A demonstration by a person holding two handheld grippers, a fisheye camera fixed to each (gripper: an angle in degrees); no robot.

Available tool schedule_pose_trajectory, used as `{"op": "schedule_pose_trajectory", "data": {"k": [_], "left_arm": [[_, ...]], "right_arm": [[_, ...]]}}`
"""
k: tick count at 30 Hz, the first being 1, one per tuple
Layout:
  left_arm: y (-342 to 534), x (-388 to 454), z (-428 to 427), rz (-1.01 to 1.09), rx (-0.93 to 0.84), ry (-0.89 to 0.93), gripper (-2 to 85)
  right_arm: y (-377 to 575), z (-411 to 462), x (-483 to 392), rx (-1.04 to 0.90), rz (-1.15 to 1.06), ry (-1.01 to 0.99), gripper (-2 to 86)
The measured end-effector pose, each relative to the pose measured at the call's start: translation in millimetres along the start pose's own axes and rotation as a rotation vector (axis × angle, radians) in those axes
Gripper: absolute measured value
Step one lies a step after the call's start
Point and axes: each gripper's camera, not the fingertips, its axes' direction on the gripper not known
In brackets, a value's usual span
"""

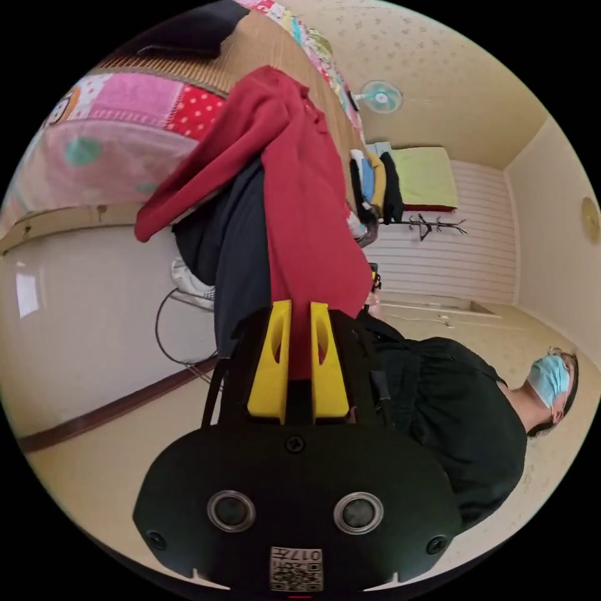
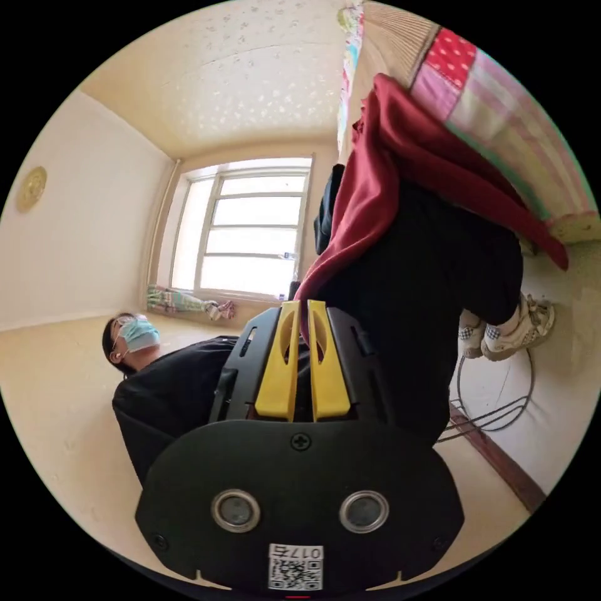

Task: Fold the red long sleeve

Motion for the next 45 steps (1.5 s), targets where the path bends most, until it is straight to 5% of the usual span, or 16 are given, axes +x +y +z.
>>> {"op": "schedule_pose_trajectory", "data": {"k": [6,12,17,21,23,26,28,33,37,39,45], "left_arm": [[38.7,-39.5,-37.5,-0.130,0.329,0.218,10.5],[49.6,-11.5,-63.4,-0.139,0.464,0.226,15.1],[58.4,6.7,-69.9,-0.131,0.496,0.224,15.0],[73.8,12.5,-69.7,-0.131,0.513,0.264,14.7],[82.0,16.9,-69.6,-0.127,0.523,0.255,14.4],[90.6,25.3,-66.4,-0.119,0.519,0.223,14.4],[92.1,32.7,-62.4,-0.103,0.515,0.186,14.4],[81.2,49.2,-30.1,-0.051,0.502,0.175,15.2],[77.0,54.1,-1.7,-0.034,0.477,0.248,15.3],[80.5,56.9,10.6,-0.032,0.452,0.247,15.3],[97.2,55.1,18.1,-0.040,0.444,0.183,15.6]], "right_arm": [[1.0,-61.5,108.7,0.555,0.377,-0.349,11.0],[-51.3,-21.7,209.1,0.726,0.721,-0.490,15.5],[-97.8,6.5,242.1,0.880,0.703,-0.549,8.4],[-91.1,11.0,182.0,1.141,0.713,-0.295,3.9],[-105.0,5.1,116.1,1.200,0.555,-0.063,3.5],[-139.7,26.9,-45.2,1.247,0.036,0.305,3.2],[-176.8,97.3,-168.6,1.095,-0.434,0.626,3.0],[-255.1,290.4,-207.8,0.574,-0.744,0.824,2.7],[-300.3,431.2,-78.0,0.063,-0.527,0.982,2.0],[-303.7,453.9,-14.2,-0.008,-0.319,1.050,1.6],[-264.9,427.6,35.1,0.224,-0.153,0.771,1.6]]}}
